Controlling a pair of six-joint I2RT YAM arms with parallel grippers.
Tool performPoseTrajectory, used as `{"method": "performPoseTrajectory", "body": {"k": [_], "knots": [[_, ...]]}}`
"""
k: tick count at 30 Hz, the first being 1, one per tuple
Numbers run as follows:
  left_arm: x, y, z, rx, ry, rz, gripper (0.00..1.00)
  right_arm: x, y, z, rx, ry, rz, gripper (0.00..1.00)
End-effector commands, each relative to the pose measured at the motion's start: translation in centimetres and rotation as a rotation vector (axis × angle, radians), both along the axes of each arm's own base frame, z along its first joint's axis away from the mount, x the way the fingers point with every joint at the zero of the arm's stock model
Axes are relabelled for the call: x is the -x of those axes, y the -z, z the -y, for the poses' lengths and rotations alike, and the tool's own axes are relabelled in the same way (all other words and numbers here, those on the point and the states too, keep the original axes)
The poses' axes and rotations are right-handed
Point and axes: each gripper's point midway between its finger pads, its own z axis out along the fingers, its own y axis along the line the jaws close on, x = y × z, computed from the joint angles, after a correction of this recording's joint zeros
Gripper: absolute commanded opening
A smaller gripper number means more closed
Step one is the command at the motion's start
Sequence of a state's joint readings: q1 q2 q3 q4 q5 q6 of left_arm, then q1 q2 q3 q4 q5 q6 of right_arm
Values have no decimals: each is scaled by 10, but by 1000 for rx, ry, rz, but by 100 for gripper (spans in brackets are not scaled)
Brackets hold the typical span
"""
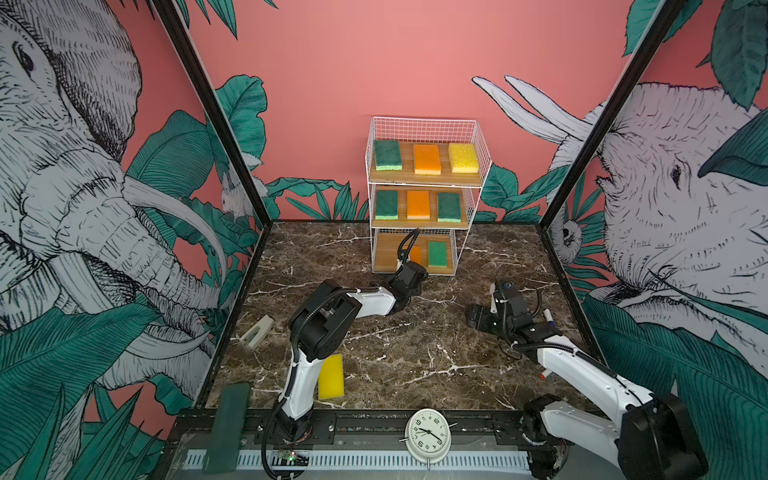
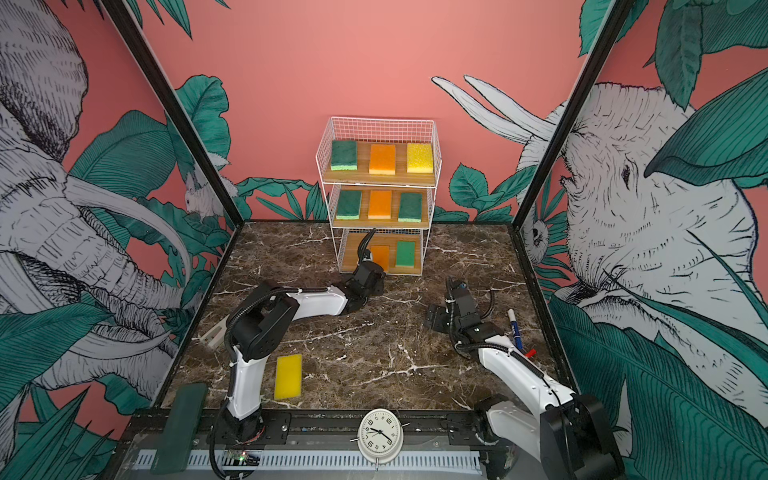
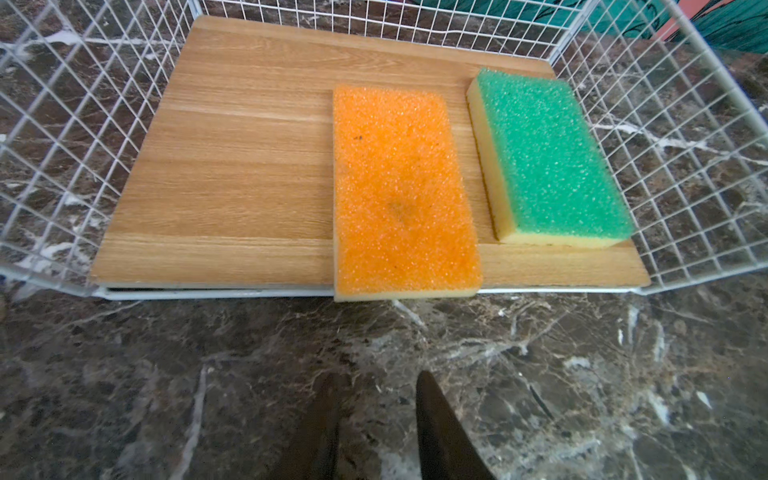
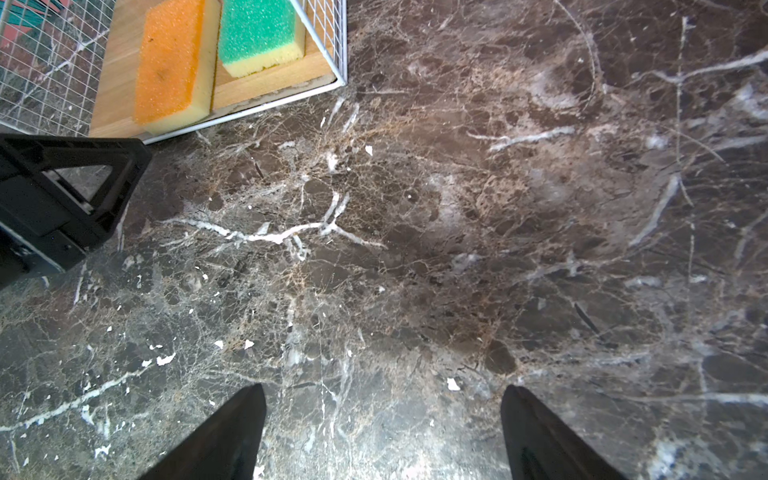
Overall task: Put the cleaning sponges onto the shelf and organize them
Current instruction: 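Withdraw the left gripper from the bottom tier back toward the table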
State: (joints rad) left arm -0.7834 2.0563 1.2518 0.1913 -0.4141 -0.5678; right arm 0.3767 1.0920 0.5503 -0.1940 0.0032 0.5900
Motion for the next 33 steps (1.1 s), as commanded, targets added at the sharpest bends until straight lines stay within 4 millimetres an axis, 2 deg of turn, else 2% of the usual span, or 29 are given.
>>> {"method": "performPoseTrajectory", "body": {"k": [1,13,33], "knots": [[0,-12,-6,12,-28,19,32,-2,2,0,5,-10,10,90],[-6,-3,-4,15,-42,3,32,-2,4,2,15,-5,12,90],[-31,2,0,0,-67,23,32,-1,10,6,41,2,2,91]]}}
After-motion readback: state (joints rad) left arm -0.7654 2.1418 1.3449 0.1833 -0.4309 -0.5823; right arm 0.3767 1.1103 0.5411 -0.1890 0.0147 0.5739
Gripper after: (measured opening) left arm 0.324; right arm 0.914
